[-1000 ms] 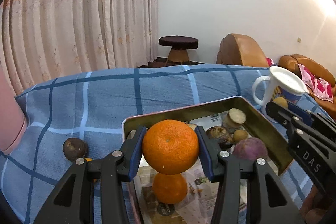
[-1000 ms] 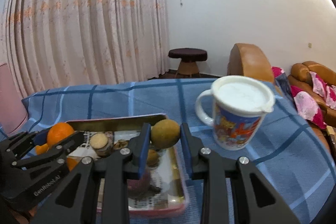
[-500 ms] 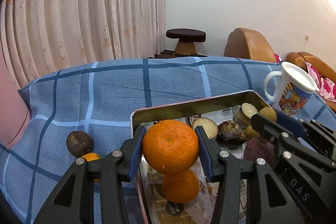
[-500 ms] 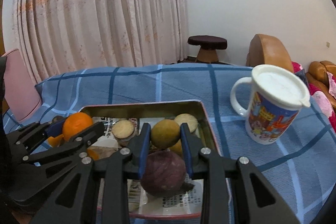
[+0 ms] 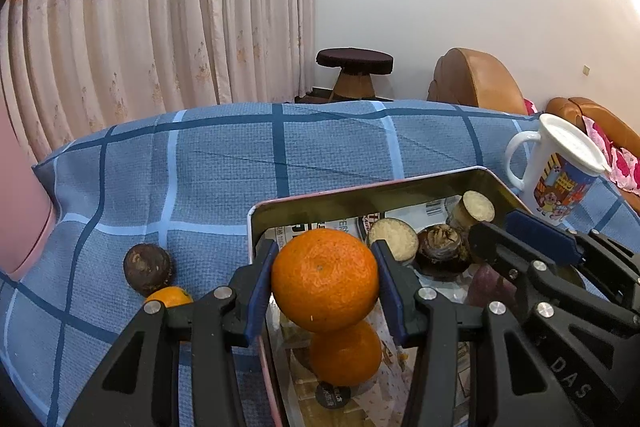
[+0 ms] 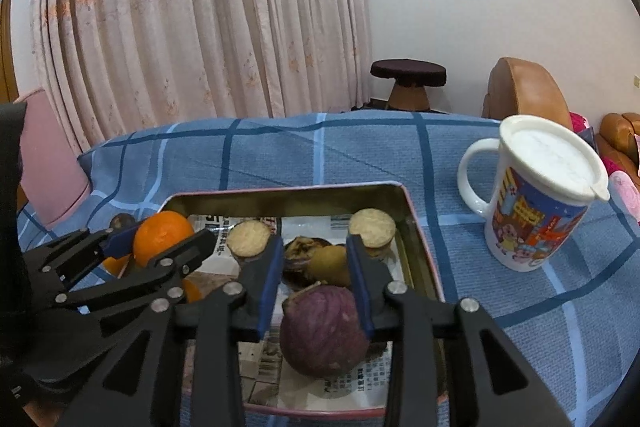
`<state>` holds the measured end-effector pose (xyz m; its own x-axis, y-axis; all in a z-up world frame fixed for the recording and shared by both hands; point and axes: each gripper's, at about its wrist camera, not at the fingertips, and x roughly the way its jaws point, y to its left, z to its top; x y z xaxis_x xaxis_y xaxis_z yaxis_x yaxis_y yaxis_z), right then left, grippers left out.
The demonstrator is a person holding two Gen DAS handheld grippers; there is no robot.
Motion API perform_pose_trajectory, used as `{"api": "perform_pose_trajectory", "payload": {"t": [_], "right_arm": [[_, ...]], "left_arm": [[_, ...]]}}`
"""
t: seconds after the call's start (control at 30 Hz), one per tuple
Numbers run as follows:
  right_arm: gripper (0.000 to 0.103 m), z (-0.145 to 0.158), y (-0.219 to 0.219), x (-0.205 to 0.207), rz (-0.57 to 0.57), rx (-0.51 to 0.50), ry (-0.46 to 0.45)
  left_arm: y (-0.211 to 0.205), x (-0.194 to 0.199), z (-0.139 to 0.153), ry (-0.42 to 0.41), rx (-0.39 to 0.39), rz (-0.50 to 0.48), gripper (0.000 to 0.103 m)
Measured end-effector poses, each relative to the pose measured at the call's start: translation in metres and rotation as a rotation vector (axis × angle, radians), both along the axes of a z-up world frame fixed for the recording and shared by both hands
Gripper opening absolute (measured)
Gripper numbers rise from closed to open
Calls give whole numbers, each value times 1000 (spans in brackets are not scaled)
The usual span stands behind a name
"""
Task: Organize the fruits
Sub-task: 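Open the right tool to drop the yellow-green fruit while the left tool releases the orange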
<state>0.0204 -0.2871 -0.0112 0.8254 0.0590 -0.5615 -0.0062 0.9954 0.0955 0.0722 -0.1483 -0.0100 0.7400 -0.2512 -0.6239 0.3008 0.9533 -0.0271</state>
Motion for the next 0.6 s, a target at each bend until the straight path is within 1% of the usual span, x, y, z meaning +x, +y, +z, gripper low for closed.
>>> {"api": "perform_pose_trajectory", "payload": {"t": [0.03,0.1,0.13,0.2,0.23,0.27,0.3,0.37,0.43,0.53,0.6], "right_arm": [[45,1,-2,-1,-11,5,-6],[57,2,-7,-4,-33,19,-21],[60,3,-10,-6,-43,33,-33],[67,6,-15,-9,-54,66,-55],[69,7,-17,-11,-58,87,-65],[75,8,-20,-12,-58,109,-74],[82,9,-21,-13,-60,120,-83],[83,11,-20,-15,-62,113,-99],[83,13,-17,-16,-59,99,-113],[84,17,-14,-20,-65,89,-140],[95,19,-15,-23,-80,87,-168]], "left_arm": [[1,0,0,2,-6,-1,50],[3,-2,0,4,-22,-1,50],[4,-2,1,5,-31,-1,51],[6,-5,2,2,-46,-4,55],[7,-6,3,-4,-51,-7,57],[7,-7,4,-9,-51,-15,65],[5,-10,6,-21,-51,-36,75],[-1,-17,9,-57,-23,-37,83],[-7,-26,13,-113,14,-48,83],[-6,-31,17,-139,3,-59,83],[-1,-32,19,-142,-22,-62,83]]}}
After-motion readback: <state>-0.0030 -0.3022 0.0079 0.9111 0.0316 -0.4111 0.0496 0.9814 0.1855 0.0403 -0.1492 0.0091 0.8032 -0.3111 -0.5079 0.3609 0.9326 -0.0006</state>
